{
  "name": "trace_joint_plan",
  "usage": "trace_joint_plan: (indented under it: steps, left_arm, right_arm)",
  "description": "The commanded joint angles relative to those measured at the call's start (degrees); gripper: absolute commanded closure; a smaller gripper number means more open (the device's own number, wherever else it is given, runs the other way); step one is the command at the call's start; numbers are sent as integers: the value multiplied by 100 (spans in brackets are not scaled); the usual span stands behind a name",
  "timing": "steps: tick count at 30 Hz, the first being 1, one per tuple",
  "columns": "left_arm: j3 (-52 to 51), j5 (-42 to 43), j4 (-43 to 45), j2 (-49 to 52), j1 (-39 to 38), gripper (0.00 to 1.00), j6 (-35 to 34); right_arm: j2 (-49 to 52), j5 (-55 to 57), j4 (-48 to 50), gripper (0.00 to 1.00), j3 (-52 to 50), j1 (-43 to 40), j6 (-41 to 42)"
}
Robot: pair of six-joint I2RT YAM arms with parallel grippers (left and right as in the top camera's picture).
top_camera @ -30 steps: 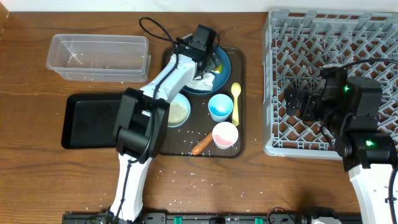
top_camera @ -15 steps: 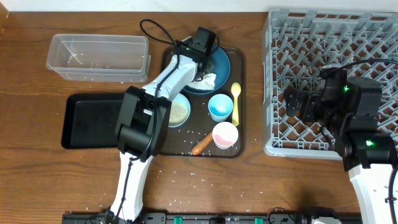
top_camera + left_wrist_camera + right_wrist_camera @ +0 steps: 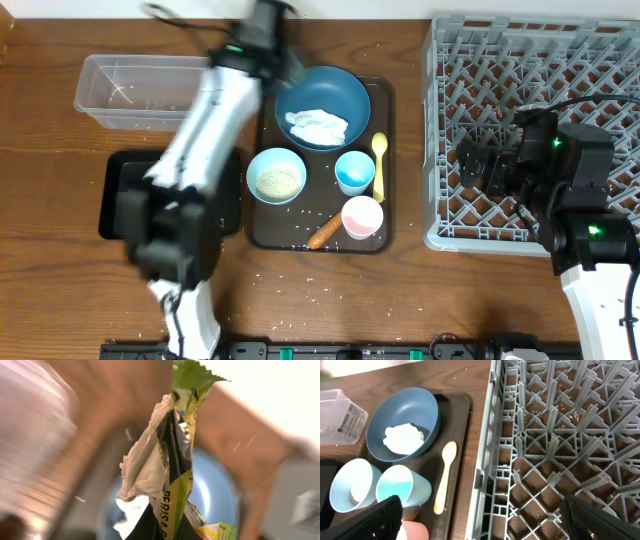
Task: Sort waste into correct bins and load items into the dishwasher rack
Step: 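Carry the wrapper left and drop it into the clear bin, then grasp the white tissue on the blue plate with the left gripper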
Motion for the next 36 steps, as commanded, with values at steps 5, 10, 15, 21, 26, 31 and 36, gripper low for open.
trace_joint_plan:
  steps: [5, 10, 15, 21, 26, 31, 36]
  left_arm:
    - [15, -59, -179, 33, 1202, 94, 555]
    - [4, -55, -267, 435, 1587, 76, 1137]
    - [7, -57, -258, 557, 1670, 27, 1528]
    - [74, -52, -221, 328, 1644, 11, 1779]
    - [96, 909, -306, 103, 1375, 10, 2175]
    - [63, 1016, -723, 190, 376, 11, 2210]
    - [-46, 730, -822, 457, -605, 11, 1410]
  right_arm:
    - [-22, -39, -2, 1, 118, 96, -90]
    - [-22, -39, -4, 1, 118, 96, -87]
    - [-22, -42, -7, 1, 118, 96, -87]
    - [-22, -42, 0, 1, 118, 96, -87]
    - [-22, -42, 0, 1, 118, 96, -87]
    - [-22, -42, -2, 1, 118, 96, -87]
    - [-22, -42, -24, 1, 118, 96, -87]
